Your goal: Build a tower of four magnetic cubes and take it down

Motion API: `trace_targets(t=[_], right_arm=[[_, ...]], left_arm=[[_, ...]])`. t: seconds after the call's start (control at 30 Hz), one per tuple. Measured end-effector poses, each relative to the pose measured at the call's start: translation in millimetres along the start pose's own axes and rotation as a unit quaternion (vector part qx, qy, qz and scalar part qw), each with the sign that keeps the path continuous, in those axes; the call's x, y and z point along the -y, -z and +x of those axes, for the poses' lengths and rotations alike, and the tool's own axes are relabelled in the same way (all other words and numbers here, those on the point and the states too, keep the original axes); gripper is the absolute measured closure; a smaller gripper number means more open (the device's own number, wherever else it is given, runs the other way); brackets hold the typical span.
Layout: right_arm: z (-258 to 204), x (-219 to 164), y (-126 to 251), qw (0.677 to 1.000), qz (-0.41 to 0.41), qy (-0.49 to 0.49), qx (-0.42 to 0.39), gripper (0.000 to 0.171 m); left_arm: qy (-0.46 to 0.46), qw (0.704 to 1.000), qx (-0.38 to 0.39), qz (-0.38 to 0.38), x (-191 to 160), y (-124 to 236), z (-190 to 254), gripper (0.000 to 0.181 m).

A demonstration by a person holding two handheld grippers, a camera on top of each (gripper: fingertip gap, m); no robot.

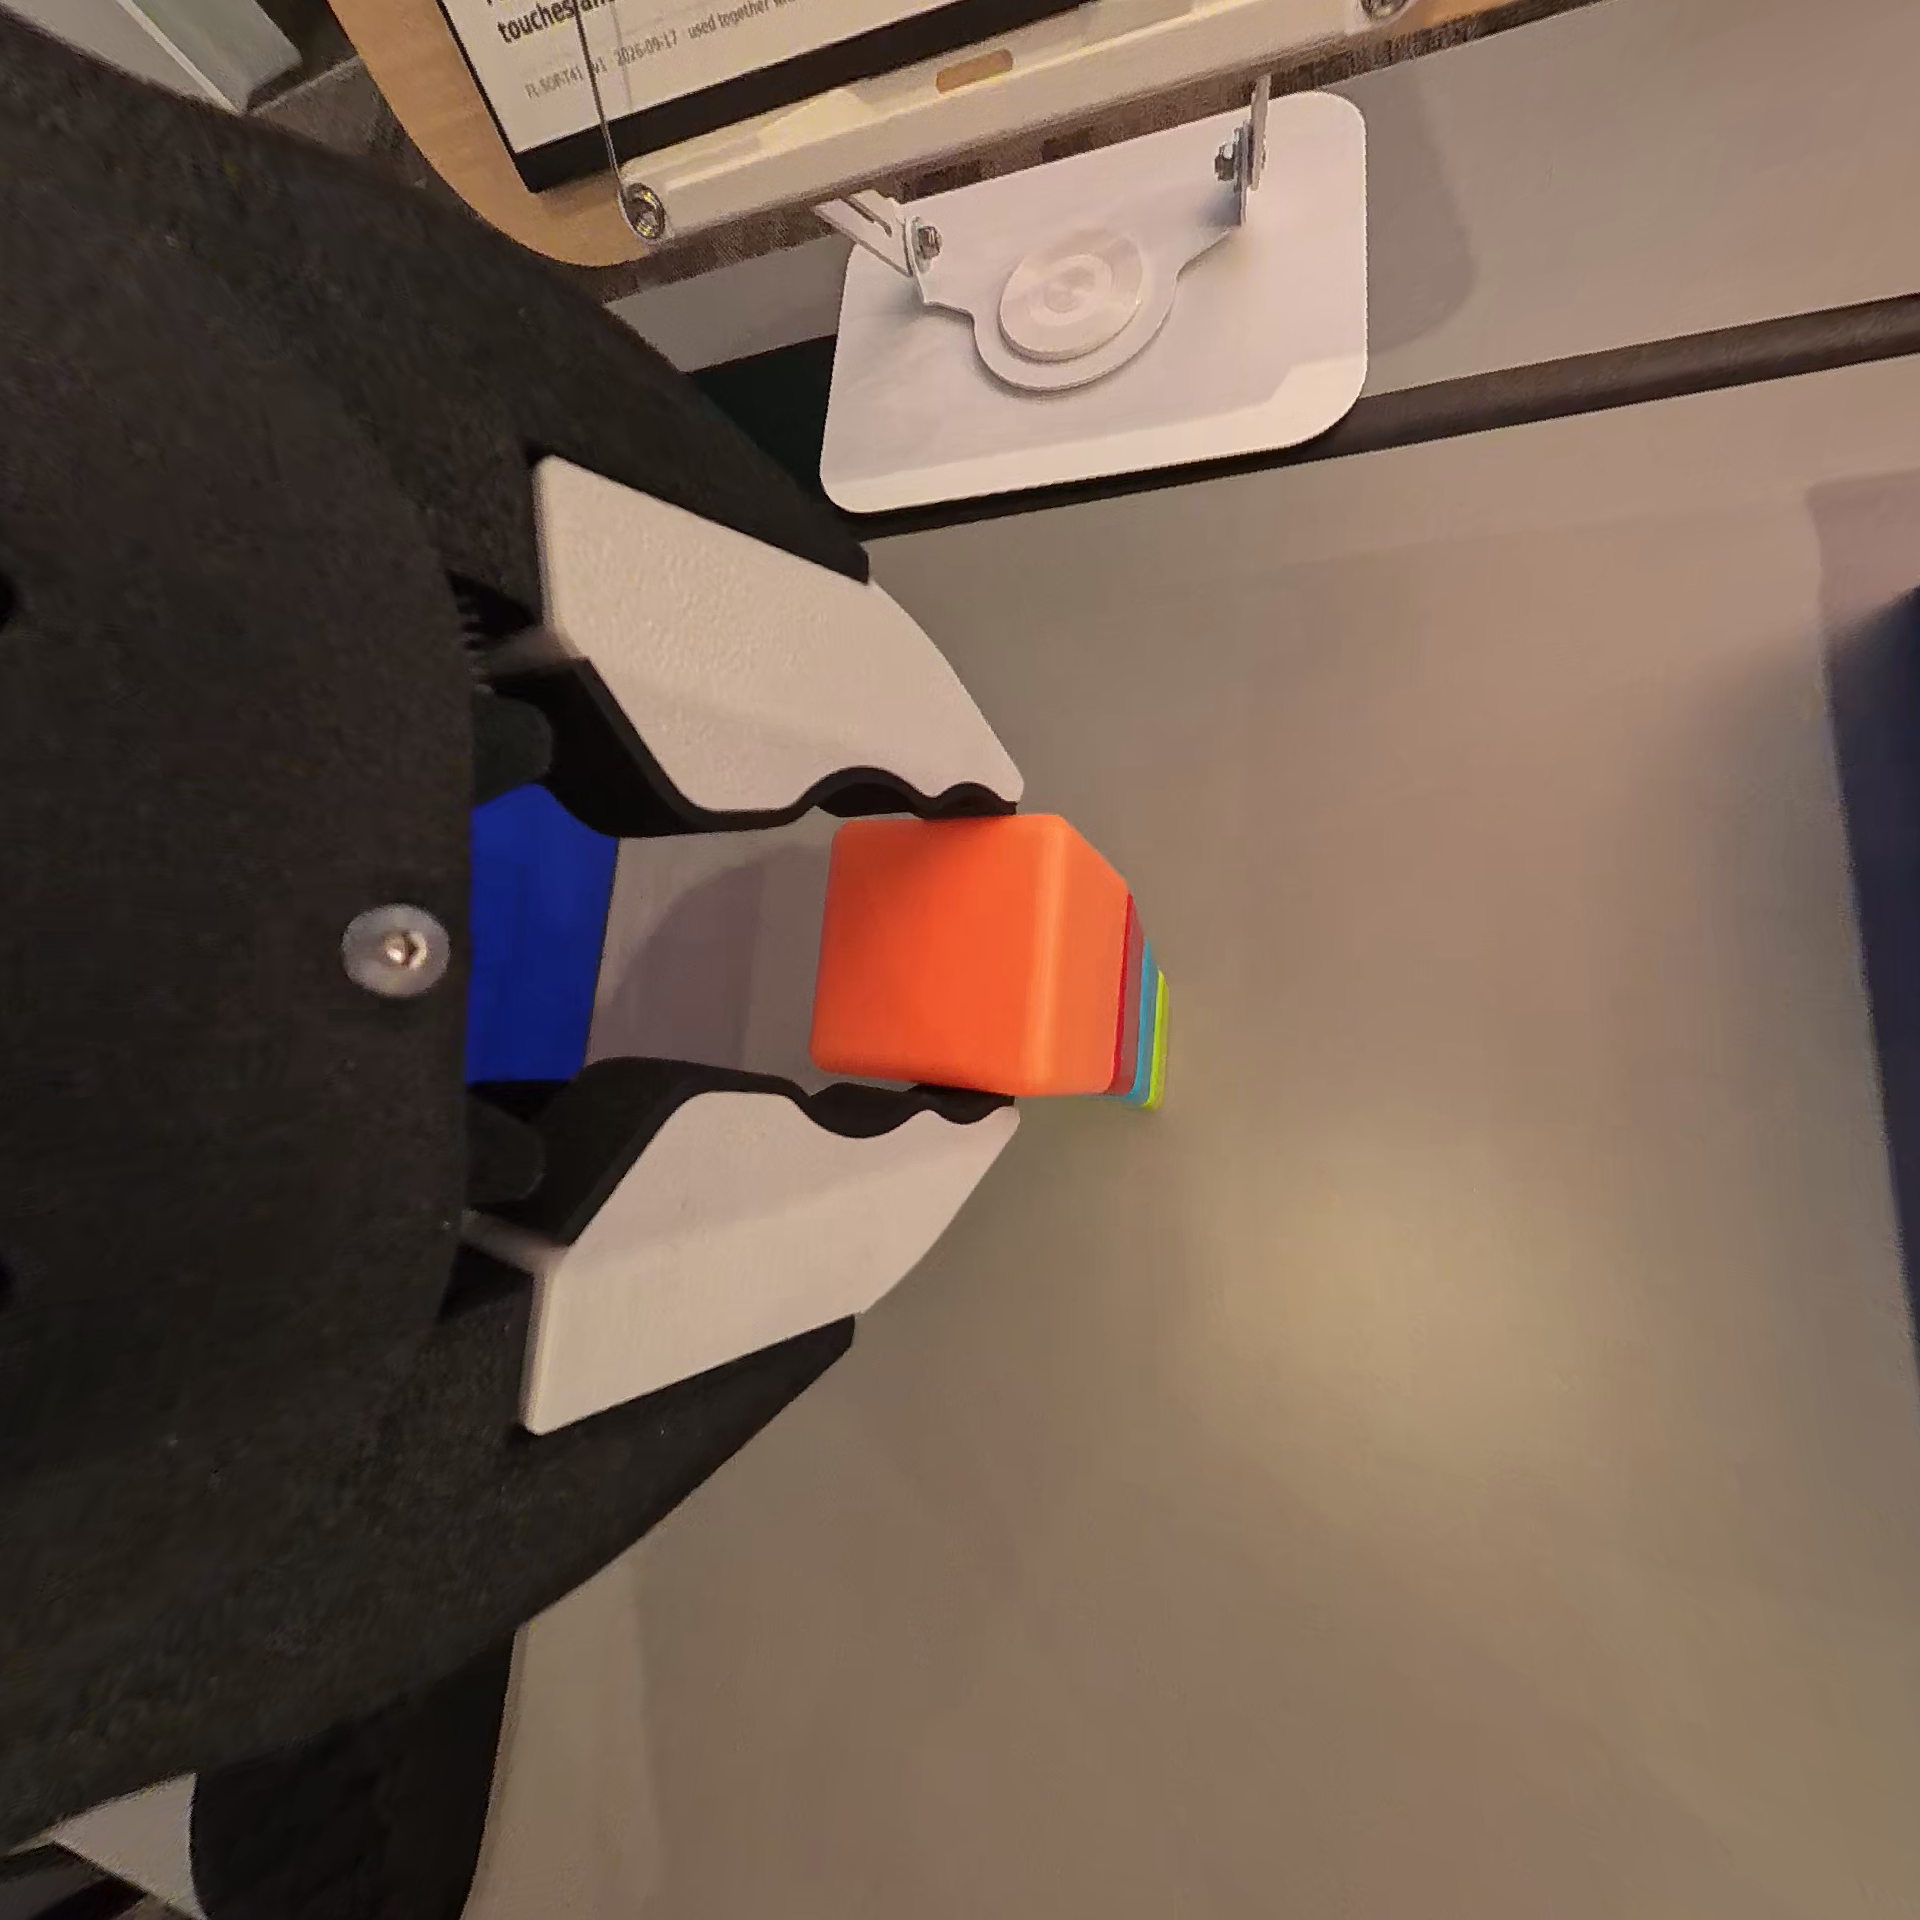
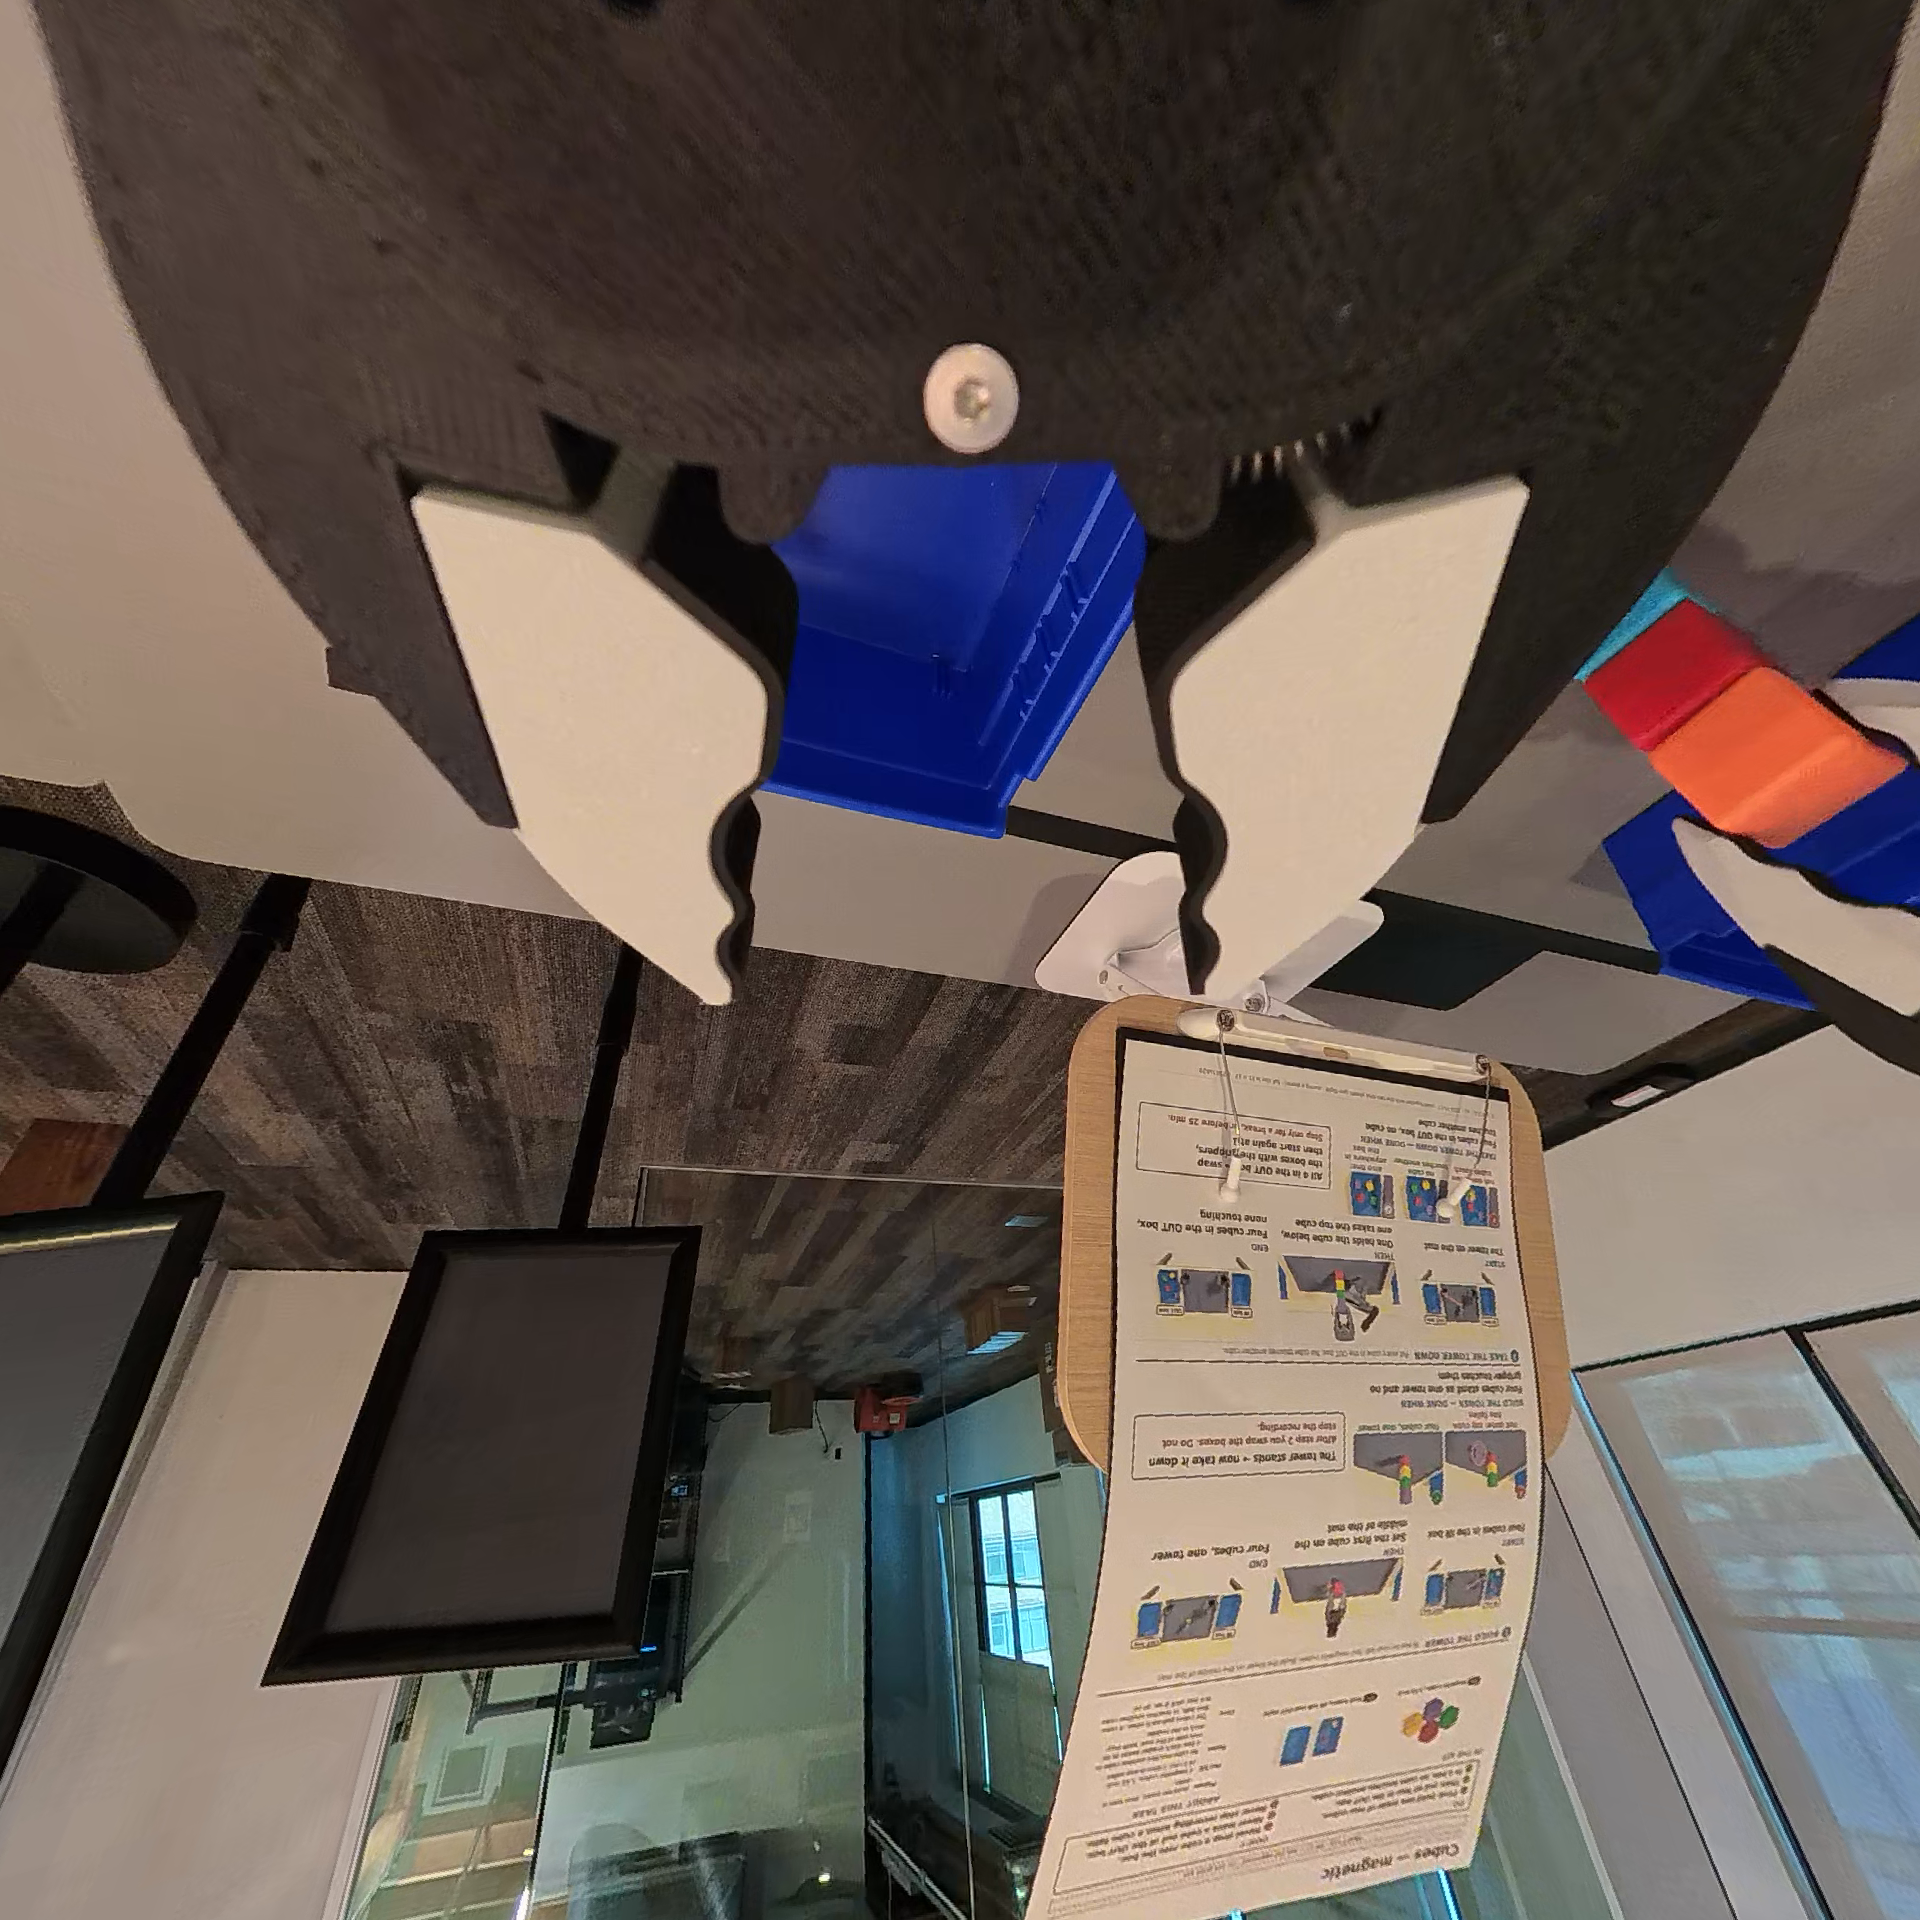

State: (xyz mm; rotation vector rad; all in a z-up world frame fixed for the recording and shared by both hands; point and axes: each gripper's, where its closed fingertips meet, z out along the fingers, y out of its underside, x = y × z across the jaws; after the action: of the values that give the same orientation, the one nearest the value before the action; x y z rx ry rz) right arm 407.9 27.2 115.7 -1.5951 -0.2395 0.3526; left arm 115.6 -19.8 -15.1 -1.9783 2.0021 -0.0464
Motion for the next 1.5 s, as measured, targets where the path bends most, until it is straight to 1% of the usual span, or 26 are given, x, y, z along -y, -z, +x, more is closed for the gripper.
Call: trace_targets(t=[0.23, 0.5, 0.6, 0.73, 0.8, 0.9, 0.97, 1.03, 1.1, 1.17, 1.2, 1.23, 1.3, 1.37, 1.43, 1.5], right_arm=[[-2, -1, -1, 1.000, -0.003, 0.002, 0.002, 0.091], [0, -3, -2, 1.000, -0.006, 0.000, 0.000, 0.091], [0, -6, -4, 1.000, -0.011, 0.000, 0.001, 0.091], [0, -7, -5, 1.000, -0.015, 0.001, 0.001, 0.091], [-1, -8, -5, 1.000, -0.015, 0.003, 0.000, 0.091], [-2, -9, -7, 1.000, -0.019, 0.007, 0.000, 0.091], [-3, -11, -9, 1.000, -0.023, 0.012, -0.001, 0.091], [-6, -12, -11, 0.999, -0.025, 0.019, -0.001, 0.091], [-10, -12, -13, 0.999, -0.024, 0.028, -0.001, 0.091], [-16, -9, -15, 0.999, -0.015, 0.040, 0.001, 0.091], [-20, -6, -17, 0.999, -0.007, 0.047, 0.003, 0.091], [-26, -4, -18, 0.999, 0.000, 0.054, 0.007, 0.091], [-41, 2, -20, 0.998, 0.018, 0.061, 0.023, 0.092], [-61, 10, -22, 0.996, 0.046, 0.056, 0.048, 0.095], [-82, 14, -23, 0.993, 0.065, 0.054, 0.080, 0.095], [-98, 11, -27, 0.991, 0.065, 0.079, 0.088, 0.095]], left_arm=[[0.000, 1.000, -0.008, 0.002, 3, -3, 0, 0.132], [-0.006, 1.000, -0.001, 0.023, 4, -4, -5, 0.132], [0.004, 0.999, 0.008, 0.049, 5, 1, -9, 0.124], [0.037, 0.991, 0.022, 0.129, 8, 23, -14, 0.125], [0.057, 0.979, 0.044, 0.191, 8, 40, -19, 0.131], [0.102, 0.948, 0.083, 0.290, 1, 72, -29, 0.130], [0.141, 0.911, 0.109, 0.372, -6, 99, -36, 0.129], [0.175, 0.863, 0.118, 0.460, -13, 128, -37, 0.125], [0.189, 0.817, 0.128, 0.529, -23, 154, -32, 0.121], [0.186, 0.775, 0.145, 0.586, -30, 177, -23, 0.125], [0.189, 0.766, 0.155, 0.595, -34, 185, -21, 0.127], [0.191, 0.767, 0.160, 0.591, -36, 188, -19, 0.126], [0.196, 0.782, 0.167, 0.567, -38, 191, -14, 0.118], [0.188, 0.796, 0.192, 0.543, -39, 193, -10, 0.121], [0.192, 0.795, 0.230, 0.528, -43, 197, -8, 0.121], [0.200, 0.785, 0.241, 0.534, -47, 198, -3, 0.124]])
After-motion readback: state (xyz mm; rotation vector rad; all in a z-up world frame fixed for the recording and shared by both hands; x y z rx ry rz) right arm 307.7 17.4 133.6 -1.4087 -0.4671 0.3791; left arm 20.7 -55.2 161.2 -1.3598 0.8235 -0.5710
